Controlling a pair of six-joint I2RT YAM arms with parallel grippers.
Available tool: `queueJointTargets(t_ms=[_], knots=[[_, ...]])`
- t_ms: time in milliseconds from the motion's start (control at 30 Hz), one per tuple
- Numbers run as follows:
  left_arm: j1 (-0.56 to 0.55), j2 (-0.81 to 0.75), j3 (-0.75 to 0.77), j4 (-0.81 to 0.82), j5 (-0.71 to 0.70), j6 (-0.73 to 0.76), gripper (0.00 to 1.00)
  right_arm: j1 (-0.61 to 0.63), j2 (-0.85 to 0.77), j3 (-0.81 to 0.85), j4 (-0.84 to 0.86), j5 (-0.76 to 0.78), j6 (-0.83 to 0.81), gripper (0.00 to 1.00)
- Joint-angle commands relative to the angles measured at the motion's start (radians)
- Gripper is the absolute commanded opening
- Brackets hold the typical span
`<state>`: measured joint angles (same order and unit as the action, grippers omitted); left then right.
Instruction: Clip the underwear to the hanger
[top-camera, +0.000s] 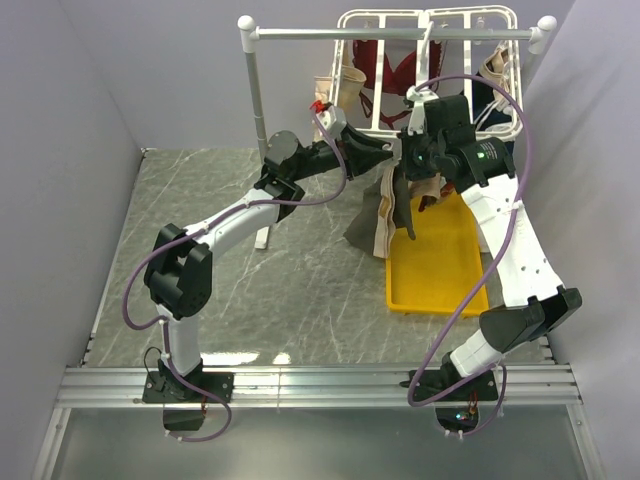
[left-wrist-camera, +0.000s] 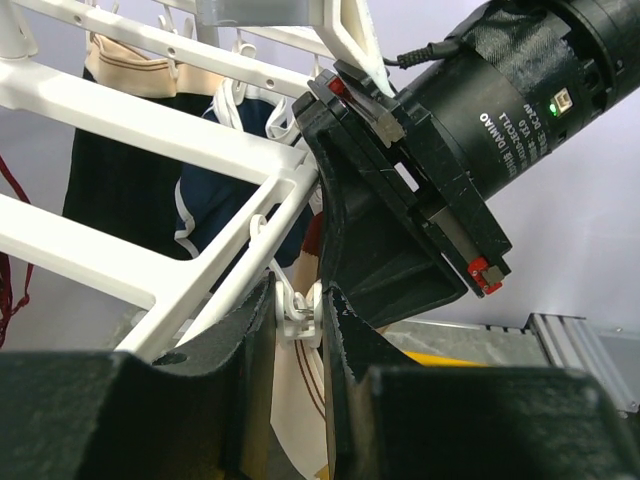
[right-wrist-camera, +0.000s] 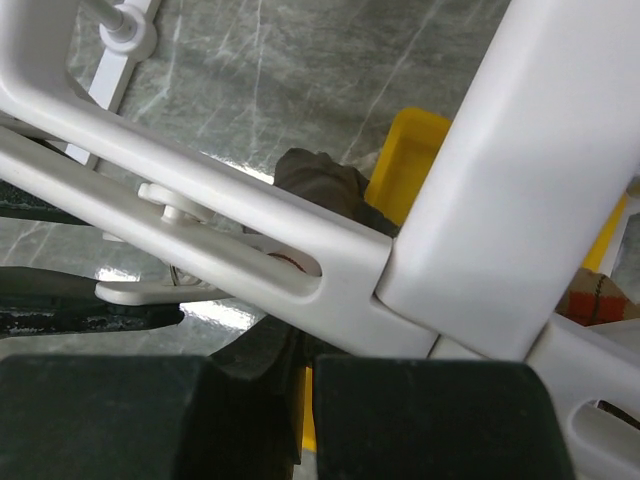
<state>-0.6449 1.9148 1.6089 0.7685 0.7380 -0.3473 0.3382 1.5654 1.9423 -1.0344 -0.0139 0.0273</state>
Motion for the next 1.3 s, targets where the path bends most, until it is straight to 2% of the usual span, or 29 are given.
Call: queueJointTargets(t_ms=[0,333,500,800,1033,1067,1200,1267], knots=[[-0.041,-0.016,0.014,-0.08,0.176,0.019,0.0,0.002,-0.031,0.003,0.007,-0.007,-0.018,0.0],[-0.052,-0.008,0.017,-0.098,0.212,0.054,0.0,0.005,-0.062,0.02,0.027,-0.11,-0.052,0.0],[-0.055,-0.011,0.011,-0.104,0.186,0.074,0.0,0.007,-0.097,0.021,0.043,-0.199,-0.076,0.0],[-0.055,-0.011,0.011,-0.121,0.193,0.085,0.0,0.009,-0.116,0.032,0.037,-0.235,-0.113,0.0],[-0.055,-0.008,0.025,-0.106,0.193,0.039,0.01,0.008,-0.117,0.006,0.054,-0.212,-0.133,0.0],[-0.055,-0.007,0.025,-0.106,0.189,0.034,0.03,0.007,-0.119,0.001,0.059,-0.204,-0.136,0.0],[-0.052,-0.007,0.028,-0.097,0.193,0.001,0.23,0.007,-0.13,-0.006,0.076,-0.182,-0.155,0.0],[-0.052,-0.008,0.029,-0.094,0.193,-0.015,0.28,0.007,-0.131,-0.005,0.083,-0.172,-0.161,0.0]])
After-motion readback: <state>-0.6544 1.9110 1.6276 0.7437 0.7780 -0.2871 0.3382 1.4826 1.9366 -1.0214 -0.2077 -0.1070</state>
